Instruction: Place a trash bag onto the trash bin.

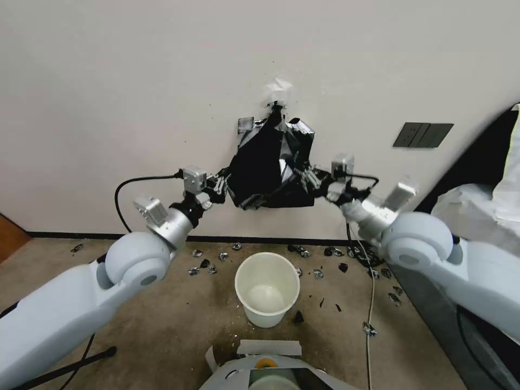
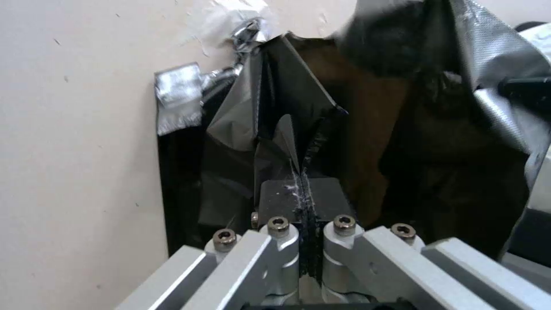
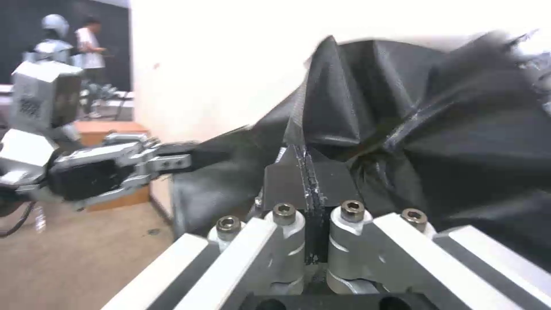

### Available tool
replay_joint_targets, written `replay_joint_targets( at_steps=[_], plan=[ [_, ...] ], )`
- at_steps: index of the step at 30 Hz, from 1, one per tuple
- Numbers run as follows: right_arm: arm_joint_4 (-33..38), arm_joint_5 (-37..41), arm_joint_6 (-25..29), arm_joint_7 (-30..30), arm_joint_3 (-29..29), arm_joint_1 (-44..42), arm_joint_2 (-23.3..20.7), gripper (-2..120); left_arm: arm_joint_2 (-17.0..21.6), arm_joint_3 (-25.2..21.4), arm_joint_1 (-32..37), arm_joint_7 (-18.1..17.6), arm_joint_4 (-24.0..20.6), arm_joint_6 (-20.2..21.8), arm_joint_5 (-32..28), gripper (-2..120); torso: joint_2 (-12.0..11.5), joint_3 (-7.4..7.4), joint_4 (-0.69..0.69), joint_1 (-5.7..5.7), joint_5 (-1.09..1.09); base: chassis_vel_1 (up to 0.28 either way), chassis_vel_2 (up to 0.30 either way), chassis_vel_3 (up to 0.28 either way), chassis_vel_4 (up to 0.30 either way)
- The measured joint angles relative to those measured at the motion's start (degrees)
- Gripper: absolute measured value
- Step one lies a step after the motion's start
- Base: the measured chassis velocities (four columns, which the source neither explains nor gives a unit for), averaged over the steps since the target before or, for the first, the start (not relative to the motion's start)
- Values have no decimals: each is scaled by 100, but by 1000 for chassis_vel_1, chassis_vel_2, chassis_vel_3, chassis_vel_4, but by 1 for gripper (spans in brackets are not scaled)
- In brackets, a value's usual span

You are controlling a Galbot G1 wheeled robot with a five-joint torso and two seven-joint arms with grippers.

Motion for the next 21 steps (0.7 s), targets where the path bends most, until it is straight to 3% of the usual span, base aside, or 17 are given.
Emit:
replay_joint_targets(
  at_steps=[9,21],
  plan=[
    [174,-390,28,153,218,-806,316,0,-125,-487,982,6,-202,-40,250,0,0,0,1,0,-1,0,0,0,0],
    [-18,-810,101,335,378,-1586,967,0,-514,-17,825,-24,119,-49,463,0,0,0,0,0,-1,0,0,0,0]
  ],
)
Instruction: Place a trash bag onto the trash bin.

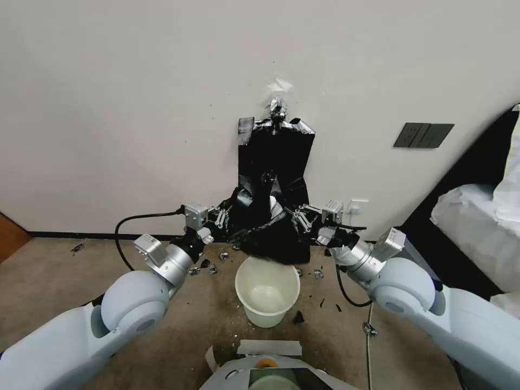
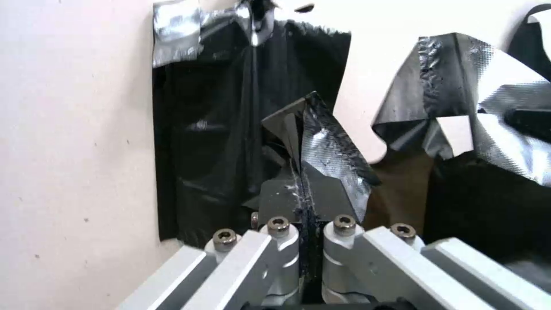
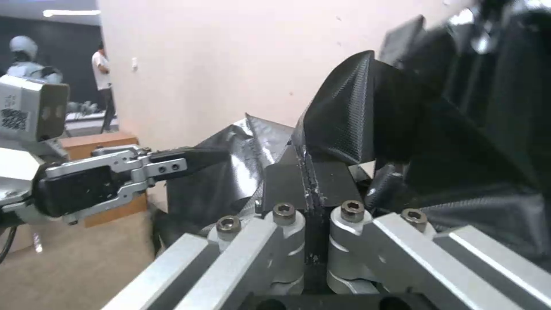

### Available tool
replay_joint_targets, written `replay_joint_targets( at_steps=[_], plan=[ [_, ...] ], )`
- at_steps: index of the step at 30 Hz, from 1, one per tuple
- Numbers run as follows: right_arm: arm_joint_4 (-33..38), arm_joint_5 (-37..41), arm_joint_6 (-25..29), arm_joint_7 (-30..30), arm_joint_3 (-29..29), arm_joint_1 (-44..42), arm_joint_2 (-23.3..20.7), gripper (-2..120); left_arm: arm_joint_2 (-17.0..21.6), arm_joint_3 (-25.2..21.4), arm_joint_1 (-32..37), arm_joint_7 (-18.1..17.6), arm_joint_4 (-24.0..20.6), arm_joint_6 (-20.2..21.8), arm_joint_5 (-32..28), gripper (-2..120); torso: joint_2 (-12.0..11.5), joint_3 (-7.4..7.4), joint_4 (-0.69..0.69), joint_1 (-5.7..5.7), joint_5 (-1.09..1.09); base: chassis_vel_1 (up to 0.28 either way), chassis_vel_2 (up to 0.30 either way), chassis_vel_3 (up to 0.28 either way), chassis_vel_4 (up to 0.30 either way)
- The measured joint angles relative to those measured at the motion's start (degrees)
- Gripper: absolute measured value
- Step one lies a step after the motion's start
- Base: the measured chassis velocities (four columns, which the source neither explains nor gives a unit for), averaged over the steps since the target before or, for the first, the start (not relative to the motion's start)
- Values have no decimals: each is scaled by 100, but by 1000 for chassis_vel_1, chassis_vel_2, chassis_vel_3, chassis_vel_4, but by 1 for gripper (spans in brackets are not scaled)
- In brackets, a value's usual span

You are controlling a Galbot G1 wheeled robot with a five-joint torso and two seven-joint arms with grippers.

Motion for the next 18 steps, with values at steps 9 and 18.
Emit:
replay_joint_targets(
  at_steps=[9,18],
  plan=[
    [-332,-421,143,-14,-1,-536,416,0,-263,222,211,-69,150,12,159,0,0,0,1,0,0,0,0,0,0],
    [-211,-555,184,-21,473,-1230,332,0,-626,552,477,-122,193,77,381,0,0,0,1,0,-1,0,0,0,0]
  ],
)
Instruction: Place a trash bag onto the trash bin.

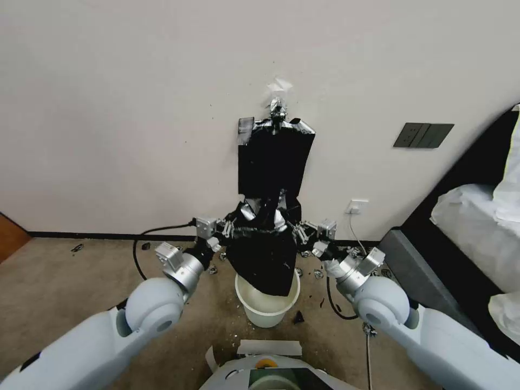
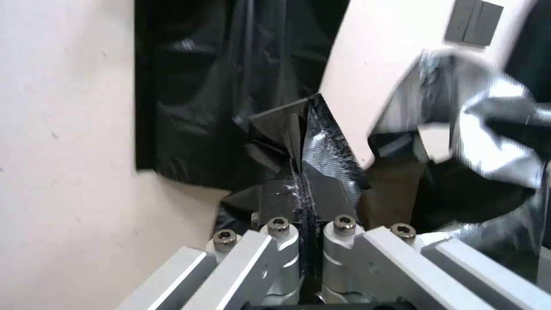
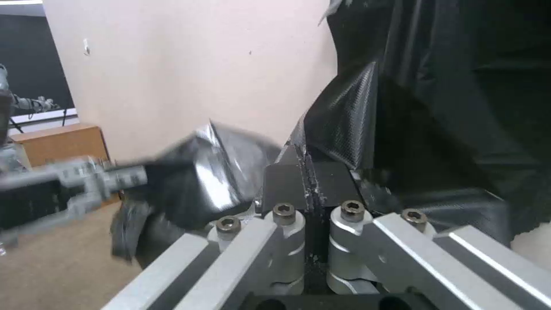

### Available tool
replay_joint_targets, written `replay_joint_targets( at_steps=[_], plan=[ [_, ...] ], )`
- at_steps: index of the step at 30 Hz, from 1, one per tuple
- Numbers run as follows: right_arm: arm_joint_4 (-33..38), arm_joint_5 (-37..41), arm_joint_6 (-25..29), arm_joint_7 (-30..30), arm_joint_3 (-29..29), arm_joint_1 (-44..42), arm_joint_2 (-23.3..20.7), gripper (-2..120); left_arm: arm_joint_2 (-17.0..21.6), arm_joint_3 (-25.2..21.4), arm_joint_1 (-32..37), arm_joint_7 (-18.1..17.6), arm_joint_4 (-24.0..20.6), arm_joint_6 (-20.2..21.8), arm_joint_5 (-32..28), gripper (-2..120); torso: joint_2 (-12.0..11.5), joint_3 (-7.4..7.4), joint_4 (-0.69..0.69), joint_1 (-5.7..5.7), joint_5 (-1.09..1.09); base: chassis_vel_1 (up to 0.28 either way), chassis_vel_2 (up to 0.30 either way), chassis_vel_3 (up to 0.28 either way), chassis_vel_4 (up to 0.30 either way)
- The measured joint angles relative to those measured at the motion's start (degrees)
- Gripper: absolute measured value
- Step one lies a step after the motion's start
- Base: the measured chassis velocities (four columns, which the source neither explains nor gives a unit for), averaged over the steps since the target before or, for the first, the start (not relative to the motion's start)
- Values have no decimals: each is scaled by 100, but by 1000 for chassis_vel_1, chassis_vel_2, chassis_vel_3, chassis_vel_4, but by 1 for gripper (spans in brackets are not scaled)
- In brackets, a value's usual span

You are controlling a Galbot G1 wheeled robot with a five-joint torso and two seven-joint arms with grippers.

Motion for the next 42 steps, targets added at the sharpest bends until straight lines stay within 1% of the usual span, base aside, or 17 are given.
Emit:
replay_joint_targets(
  at_steps=[3,5,8,9,11,15,20,25,27,29,31,33,34,36,39,40,42],
  plan=[
    [4,-55,-33,0,32,-135,30,0,-98,61,152,-36,-17,27,13,0,0,0,1,0,0,0,0,0,0],
    [-124,-121,-47,1,15,-271,144,0,-189,102,277,-62,51,47,68,0,0,0,1,0,0,0,0,0,0],
    [-522,-247,-54,11,-132,-466,473,0,-342,120,542,-90,355,62,317,0,0,0,0,0,0,0,0,0,0],
    [-522,-247,-54,11,-132,-466,473,0,-342,120,542,-90,355,62,317,0,0,0,0,0,0,0,0,0,0],
    [-778,-293,-54,27,-211,-541,749,0,-409,44,684,-109,503,62,392,0,-1,0,1,0,2,0,0,0,0],
    [-1015,-409,-55,58,-251,-701,1015,0,-521,21,854,-165,634,67,440,0,-1,0,1,0,1,0,0,0,0],
    [-1136,-628,-44,75,-261,-963,1212,0,-726,107,999,-219,775,70,569,0,-1,0,0,0,0,0,0,0,0],
    [-1181,-953,-69,204,-253,-1261,1337,0,-991,339,1128,-247,904,70,865,0,0,0,0,0,0,0,0,0,0],
    [-1135,-1031,-220,411,-234,-1421,1381,0,-1132,414,1244,-300,931,92,973,0,-1,0,0,0,1,0,0,0,0],
    [-1106,-1041,-288,495,-231,-1472,1393,0,-1174,423,1298,-325,938,102,991,0,-1,0,0,0,0,0,0,0,0],
    [-1027,-1054,-521,800,-236,-1630,1439,0,-1291,425,1459,-415,952,146,1015,0,0,0,0,0,1,0,0,0,0],
    [-995,-1058,-609,896,-237,-1671,1450,0,-1318,414,1513,-440,946,161,1015,0,0,0,0,0,0,0,0,0,0],
    [-919,-1041,-793,1111,-238,-1737,1471,0,-1343,394,1634,-474,912,183,1016,0,0,0,0,0,1,0,0,0,0],
    [-857,-1002,-891,1250,-239,-1769,1484,0,-1345,381,1717,-489,897,191,1028,0,0,0,-1,0,1,0,0,0,0],
    [-663,-938,-1258,1724,-255,-1890,1528,0,-1380,308,2035,-546,855,206,1117,0,0,0,1,0,1,0,0,0,0],
    [-663,-938,-1258,1724,-255,-1890,1528,0,-1380,308,2035,-546,855,206,1117,0,0,0,1,0,1,0,0,0,0],
    [-463,-901,-1613,2102,-255,-2041,1553,0,-1392,257,2245,-626,761,236,1155,0,0,0,1,0,1,0,0,0,0]
  ],
)
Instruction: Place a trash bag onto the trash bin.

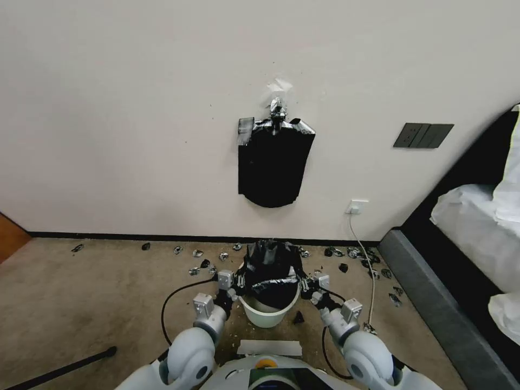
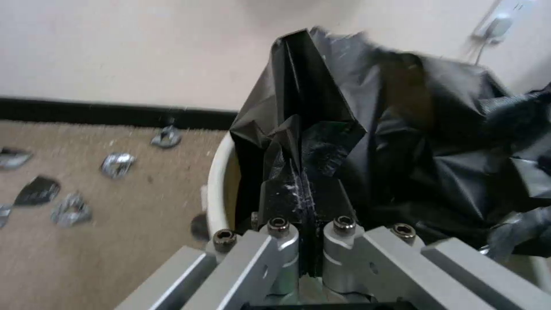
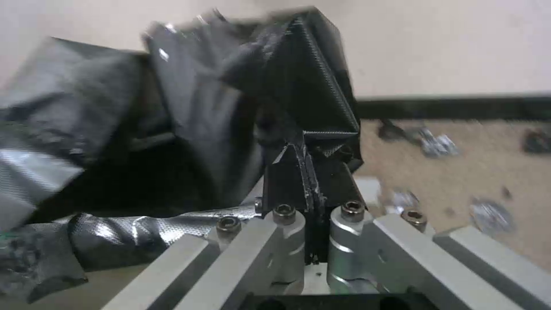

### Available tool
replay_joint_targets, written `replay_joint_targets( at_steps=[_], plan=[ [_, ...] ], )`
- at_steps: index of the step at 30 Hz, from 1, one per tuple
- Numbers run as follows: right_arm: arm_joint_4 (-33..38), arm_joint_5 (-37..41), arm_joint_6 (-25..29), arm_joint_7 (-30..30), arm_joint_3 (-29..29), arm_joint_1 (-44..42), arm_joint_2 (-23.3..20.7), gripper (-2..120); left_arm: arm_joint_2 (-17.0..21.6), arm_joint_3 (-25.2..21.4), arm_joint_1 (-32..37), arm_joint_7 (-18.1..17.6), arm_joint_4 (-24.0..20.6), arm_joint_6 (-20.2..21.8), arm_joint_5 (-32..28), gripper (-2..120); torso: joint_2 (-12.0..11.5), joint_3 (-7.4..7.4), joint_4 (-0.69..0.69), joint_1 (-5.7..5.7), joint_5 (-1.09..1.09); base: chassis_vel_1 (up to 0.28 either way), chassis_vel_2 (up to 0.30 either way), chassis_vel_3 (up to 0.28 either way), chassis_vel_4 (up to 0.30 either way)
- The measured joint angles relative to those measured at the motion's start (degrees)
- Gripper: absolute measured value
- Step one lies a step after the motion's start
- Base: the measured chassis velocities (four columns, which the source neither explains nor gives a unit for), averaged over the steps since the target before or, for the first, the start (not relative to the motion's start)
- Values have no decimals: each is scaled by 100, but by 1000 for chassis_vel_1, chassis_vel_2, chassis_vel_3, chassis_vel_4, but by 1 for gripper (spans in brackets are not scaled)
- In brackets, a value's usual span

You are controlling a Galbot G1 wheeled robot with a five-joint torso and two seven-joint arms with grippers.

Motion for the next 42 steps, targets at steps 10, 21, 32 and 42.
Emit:
replay_joint_targets(
  at_steps=[10,21,32,42],
  plan=[
    [502,412,-1129,713,28,-308,44,0,-101,-25,444,-126,-235,85,220,0,0,0,0,0,-1,0,0,0,0],
    [758,1175,-1826,1180,139,-275,92,0,4,-380,989,-141,-479,210,270,0,0,0,0,0,0,0,0,0,0],
    [440,1261,-2006,1124,21,-239,169,0,-171,-318,1472,-141,-260,209,306,0,0,0,-1,0,0,0,0,0,0],
    [16,1302,-2103,1062,-86,23,248,0,-229,-379,1162,-180,23,240,115,0,0,1,-1,0,0,0,0,0,0]
  ],
)
